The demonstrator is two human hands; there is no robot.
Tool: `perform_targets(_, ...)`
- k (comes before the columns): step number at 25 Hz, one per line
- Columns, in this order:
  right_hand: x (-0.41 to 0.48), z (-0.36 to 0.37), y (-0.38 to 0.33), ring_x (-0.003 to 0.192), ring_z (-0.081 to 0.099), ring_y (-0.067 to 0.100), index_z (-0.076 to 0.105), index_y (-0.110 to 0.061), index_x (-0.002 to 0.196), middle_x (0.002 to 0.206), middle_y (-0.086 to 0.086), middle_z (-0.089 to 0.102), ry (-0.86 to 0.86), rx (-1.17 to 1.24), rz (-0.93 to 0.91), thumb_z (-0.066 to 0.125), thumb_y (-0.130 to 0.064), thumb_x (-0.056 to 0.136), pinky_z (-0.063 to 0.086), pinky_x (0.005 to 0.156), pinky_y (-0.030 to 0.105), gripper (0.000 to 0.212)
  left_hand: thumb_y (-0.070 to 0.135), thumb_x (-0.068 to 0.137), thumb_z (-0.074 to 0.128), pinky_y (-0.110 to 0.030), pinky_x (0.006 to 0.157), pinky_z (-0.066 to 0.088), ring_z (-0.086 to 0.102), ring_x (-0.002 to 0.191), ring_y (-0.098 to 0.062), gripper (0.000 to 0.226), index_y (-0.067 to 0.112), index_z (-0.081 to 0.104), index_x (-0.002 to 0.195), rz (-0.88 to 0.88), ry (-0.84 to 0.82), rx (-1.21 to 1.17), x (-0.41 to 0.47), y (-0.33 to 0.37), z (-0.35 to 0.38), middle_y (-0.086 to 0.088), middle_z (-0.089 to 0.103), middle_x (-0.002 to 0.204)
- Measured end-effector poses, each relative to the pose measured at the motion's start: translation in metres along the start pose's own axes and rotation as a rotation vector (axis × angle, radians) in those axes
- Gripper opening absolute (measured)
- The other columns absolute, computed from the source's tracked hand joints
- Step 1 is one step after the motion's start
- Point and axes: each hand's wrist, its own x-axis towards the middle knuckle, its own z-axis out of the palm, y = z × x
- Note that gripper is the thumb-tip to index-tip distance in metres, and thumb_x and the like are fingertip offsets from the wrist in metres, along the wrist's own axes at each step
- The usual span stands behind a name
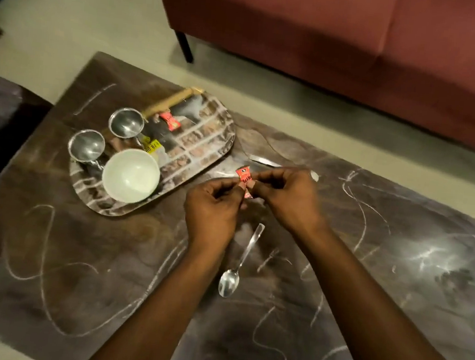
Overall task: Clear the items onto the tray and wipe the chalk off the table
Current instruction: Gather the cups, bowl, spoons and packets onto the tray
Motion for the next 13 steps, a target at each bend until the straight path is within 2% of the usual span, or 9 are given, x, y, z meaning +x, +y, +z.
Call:
perform_targets(3, 0.067, 0.032, -0.035, 0.075, 0.08, 0.013, 0.082, -0.024, 0.084, 0.077, -0.003, 0.081, -0.042, -0.065, -0.041, 0.084, -0.012, 0.086, 0.066, 0.082, 0.043, 0.012, -0.002, 0.089, 0.076, -0.027, 0.067, 0.062, 0.074, 0.065, -0.008, 0.018, 0.013, 0.085, 0.094, 0.012, 0.119, -0.057, 0.062, 0.019, -0.005, 0.002, 0.081, 0.072)
perform_targets(6, 0.122, 0.056, -0.06, 0.078, 0.08, 0.016, 0.085, -0.016, 0.091, 0.081, 0.0, 0.082, -0.059, -0.144, -0.074, 0.084, -0.011, 0.086, 0.065, 0.085, 0.046, 0.007, 0.004, 0.082, 0.08, -0.044, 0.088, 0.066, 0.08, 0.084, -0.022, 0.021, 0.01, 0.086, 0.101, -0.038, 0.27, -0.117, 0.109, 0.028, -0.001, -0.005, 0.084, 0.086)
perform_targets(8, 0.153, 0.073, -0.07, 0.078, 0.079, 0.016, 0.085, -0.014, 0.091, 0.081, 0.001, 0.081, -0.068, -0.207, -0.091, 0.084, -0.011, 0.085, 0.065, 0.084, 0.045, 0.006, 0.006, 0.082, 0.079, -0.048, 0.094, 0.065, 0.081, 0.09, -0.025, 0.024, 0.01, 0.085, 0.105, -0.104, 0.341, -0.153, 0.135, 0.028, 0.0, -0.005, 0.084, 0.09)
perform_targets(11, 0.191, 0.094, -0.075, 0.08, 0.079, 0.015, 0.086, -0.014, 0.093, 0.085, 0.003, 0.082, -0.085, -0.29, -0.085, 0.085, -0.011, 0.085, 0.065, 0.086, 0.044, 0.009, 0.003, 0.085, 0.075, -0.039, 0.089, 0.063, 0.072, 0.075, -0.015, 0.027, 0.007, 0.083, 0.11, -0.183, 0.368, -0.202, 0.159, 0.027, 0.004, 0.003, 0.08, 0.081)
perform_targets(13, 0.205, 0.102, -0.076, 0.083, 0.079, 0.016, 0.086, -0.016, 0.094, 0.089, 0.003, 0.082, -0.098, -0.341, -0.075, 0.085, -0.011, 0.084, 0.065, 0.087, 0.043, 0.011, 0.008, 0.08, 0.072, -0.039, 0.083, 0.06, 0.065, 0.068, -0.012, 0.03, 0.007, 0.084, 0.107, -0.199, 0.353, -0.2, 0.165, 0.025, 0.007, 0.001, 0.081, 0.08)
